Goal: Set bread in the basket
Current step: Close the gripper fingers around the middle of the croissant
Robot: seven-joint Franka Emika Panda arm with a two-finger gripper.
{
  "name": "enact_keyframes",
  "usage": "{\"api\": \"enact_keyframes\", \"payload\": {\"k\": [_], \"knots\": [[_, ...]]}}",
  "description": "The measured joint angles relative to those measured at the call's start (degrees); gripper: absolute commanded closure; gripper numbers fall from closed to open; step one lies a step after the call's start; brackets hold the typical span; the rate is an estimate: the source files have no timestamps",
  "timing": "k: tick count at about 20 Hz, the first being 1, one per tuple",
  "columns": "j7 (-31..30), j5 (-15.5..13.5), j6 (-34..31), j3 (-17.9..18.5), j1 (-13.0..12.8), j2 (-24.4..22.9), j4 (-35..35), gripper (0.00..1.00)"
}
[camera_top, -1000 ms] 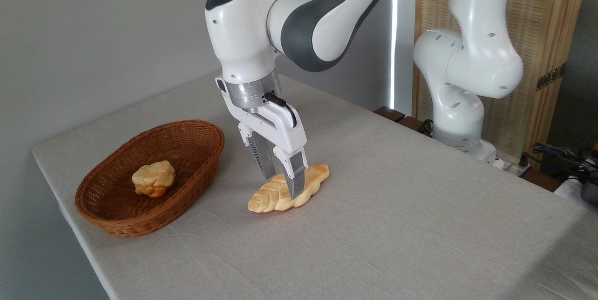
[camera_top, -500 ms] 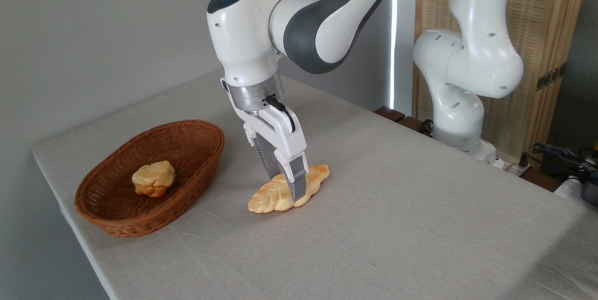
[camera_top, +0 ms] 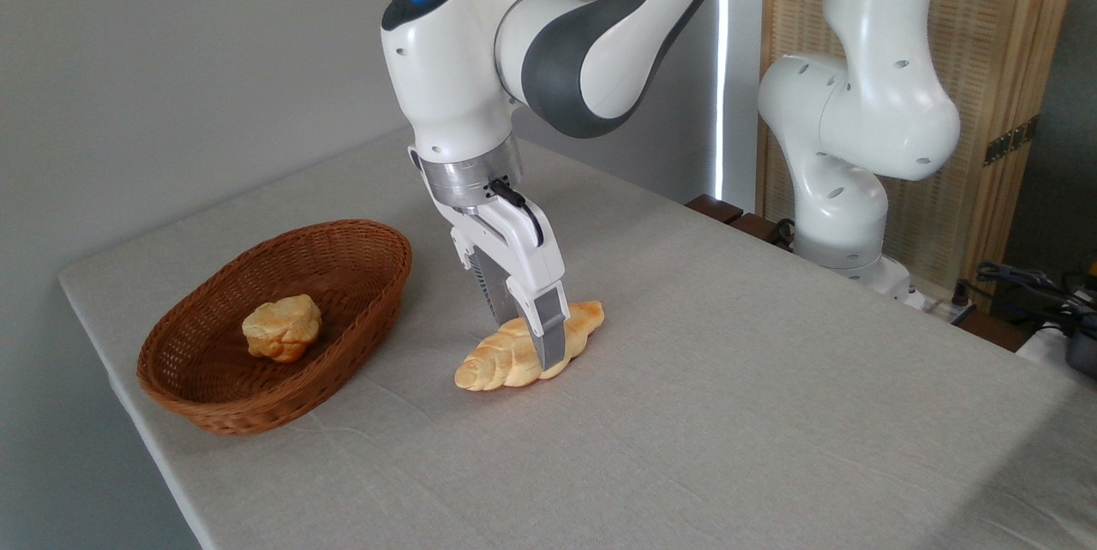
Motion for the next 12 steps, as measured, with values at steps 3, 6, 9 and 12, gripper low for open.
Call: {"api": "enact_keyframes", "payload": {"k": [3, 6, 9, 12], "knots": [[0.0, 0.0, 0.0, 0.0, 0.0, 0.4, -0.2, 0.14], [0.0, 0.0, 0.0, 0.0, 0.0, 1.0, -0.2, 0.37], [0.0, 0.1, 0.1, 0.0, 0.0, 1.0, -0.2, 0.42], [0.0, 0.1, 0.1, 0.0, 0.0, 1.0, -0.2, 0.42]]}}
